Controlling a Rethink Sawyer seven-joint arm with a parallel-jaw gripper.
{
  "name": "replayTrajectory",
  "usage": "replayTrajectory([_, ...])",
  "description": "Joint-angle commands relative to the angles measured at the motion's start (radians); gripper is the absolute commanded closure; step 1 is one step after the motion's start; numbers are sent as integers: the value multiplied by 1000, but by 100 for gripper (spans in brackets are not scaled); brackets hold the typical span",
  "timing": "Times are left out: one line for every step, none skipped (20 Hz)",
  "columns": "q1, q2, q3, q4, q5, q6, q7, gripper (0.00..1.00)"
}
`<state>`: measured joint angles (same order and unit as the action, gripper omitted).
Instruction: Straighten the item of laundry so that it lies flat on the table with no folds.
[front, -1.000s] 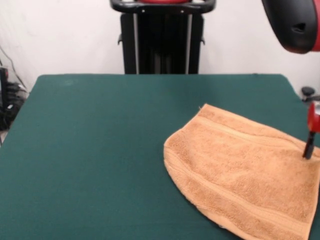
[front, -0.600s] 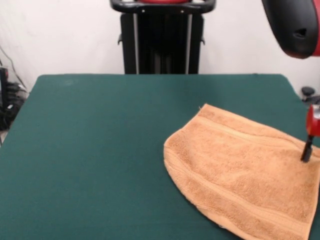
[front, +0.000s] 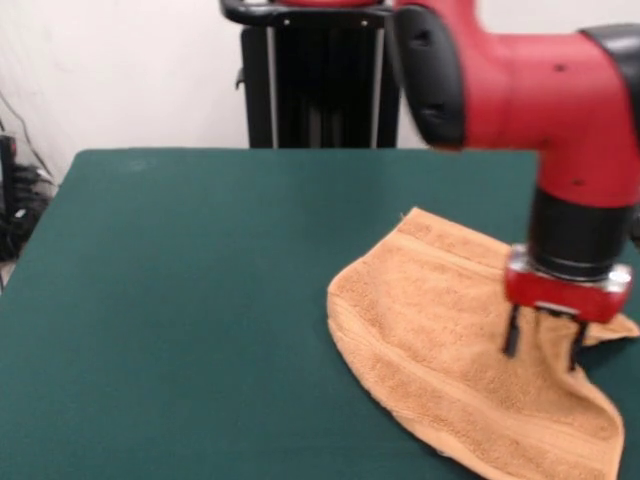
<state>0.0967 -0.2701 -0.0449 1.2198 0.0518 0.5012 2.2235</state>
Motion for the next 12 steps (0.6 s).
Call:
replayTrajectory([-68, -99, 135, 170, -66, 27, -125, 0])
replayTrajectory([-70, -112, 137, 174, -71, 40, -119, 0])
replayTrajectory([-74, -124, 142, 180, -74, 51, -115, 0])
replayTrajectory([-78, -131, 148, 181, -77, 64, -112, 0])
replayTrajectory([-79, -138, 149, 183, -79, 71, -109, 0])
replayTrajectory([-81, -140, 153, 182, -82, 79, -107, 0])
replayTrajectory([-81, -143, 154, 180, -86, 85, -101, 0])
replayTrajectory([-81, -143, 155, 179, -91, 84, -95, 0])
replayTrajectory([-79, -142, 154, 177, -96, 83, -89, 0])
replayTrajectory([-78, -141, 154, 175, -100, 83, -83, 0])
replayTrajectory([-78, -141, 155, 173, -102, 86, -80, 0])
replayTrajectory([-78, -138, 157, 169, -108, 82, -81, 0])
